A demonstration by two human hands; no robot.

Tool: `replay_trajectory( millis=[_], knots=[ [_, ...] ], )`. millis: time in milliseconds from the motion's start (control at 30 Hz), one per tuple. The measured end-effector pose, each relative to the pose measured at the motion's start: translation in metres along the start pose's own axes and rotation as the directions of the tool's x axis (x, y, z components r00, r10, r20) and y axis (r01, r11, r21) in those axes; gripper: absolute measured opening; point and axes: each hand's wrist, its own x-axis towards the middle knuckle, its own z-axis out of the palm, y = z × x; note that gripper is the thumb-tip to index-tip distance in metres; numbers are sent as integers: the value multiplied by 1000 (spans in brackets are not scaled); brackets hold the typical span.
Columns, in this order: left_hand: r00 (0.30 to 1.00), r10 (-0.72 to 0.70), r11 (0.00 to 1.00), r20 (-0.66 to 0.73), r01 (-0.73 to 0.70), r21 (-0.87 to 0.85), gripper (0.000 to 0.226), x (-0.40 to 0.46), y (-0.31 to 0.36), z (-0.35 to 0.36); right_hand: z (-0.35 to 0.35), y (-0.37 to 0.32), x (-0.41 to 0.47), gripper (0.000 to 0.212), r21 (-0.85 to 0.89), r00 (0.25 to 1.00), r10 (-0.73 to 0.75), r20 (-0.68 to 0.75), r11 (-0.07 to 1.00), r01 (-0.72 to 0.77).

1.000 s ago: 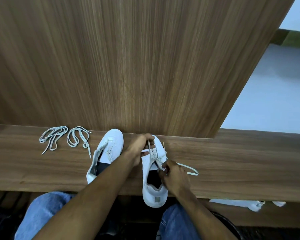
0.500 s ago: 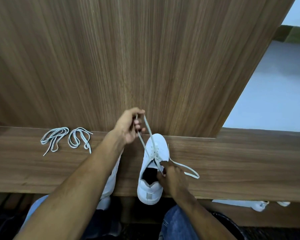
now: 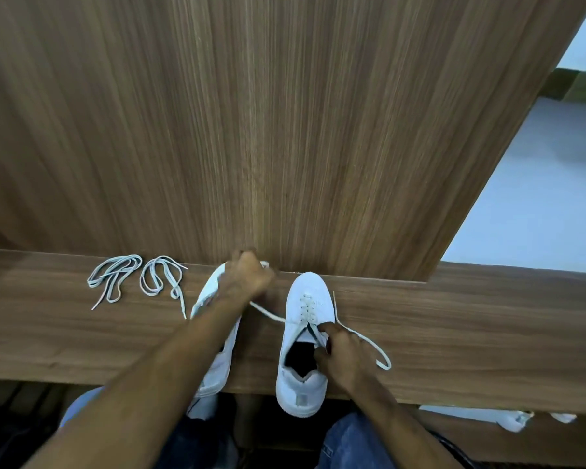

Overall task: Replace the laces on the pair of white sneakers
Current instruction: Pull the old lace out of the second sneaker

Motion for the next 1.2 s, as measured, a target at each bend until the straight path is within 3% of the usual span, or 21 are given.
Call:
replay_trajectory(
  millis=[33,100,167,233,333,400,600,667,733,833,933,1000,1067,1133,1200],
  knots=[
    [998,52,998,-24,-51,27,40,-12,-9,15,-2,0,1,34,-16,1000,11,10,1000,-11],
    [985,164,981,-56,-169,-95,34,-42,-21,44,-3,1,0,26,-31,999,41,22,999,-40],
    [970,239,962,50,-229,-147,32,-69,-28,68,-4,0,-1,21,-40,999,38,13,999,-38],
    [969,227,966,99,-212,-146,29,-82,-31,85,-5,-1,-1,22,-44,1000,16,-10,999,-17],
    [986,165,969,23,-158,-192,19,-84,-34,92,-5,-4,2,27,-87,999,-30,-37,996,26],
    [991,120,968,55,-105,-227,18,-82,-36,85,-2,-3,4,26,-88,999,-22,-50,996,17],
    [987,136,934,86,-99,-342,46,-70,-46,79,1,7,9,23,208,984,172,-45,965,-159],
    [977,193,957,94,-166,-238,48,-73,-38,80,0,5,9,23,227,982,185,-27,958,-174],
    [947,301,952,108,-305,16,46,-78,-28,81,-1,4,7,24,202,985,170,-31,966,-161],
    [902,409,841,139,-431,327,30,-82,-16,82,-2,2,4,25,160,985,166,-51,975,-156],
    [876,453,756,163,-475,450,24,-78,-9,82,-2,-3,3,25,75,986,149,-70,987,-144],
    [928,362,856,94,-370,360,27,-71,-6,79,-2,-4,1,25,66,986,144,-82,988,-138],
    [995,95,994,36,-96,43,35,-61,-14,76,-3,-3,0,25,81,986,136,-92,988,-129],
    [989,-136,955,64,148,-258,41,-53,-27,73,-3,-3,-1,24,80,987,124,-105,990,-116],
    [987,-135,961,83,151,-234,33,-53,-37,70,-2,-4,-2,24,87,984,135,-119,988,-125]
  ],
)
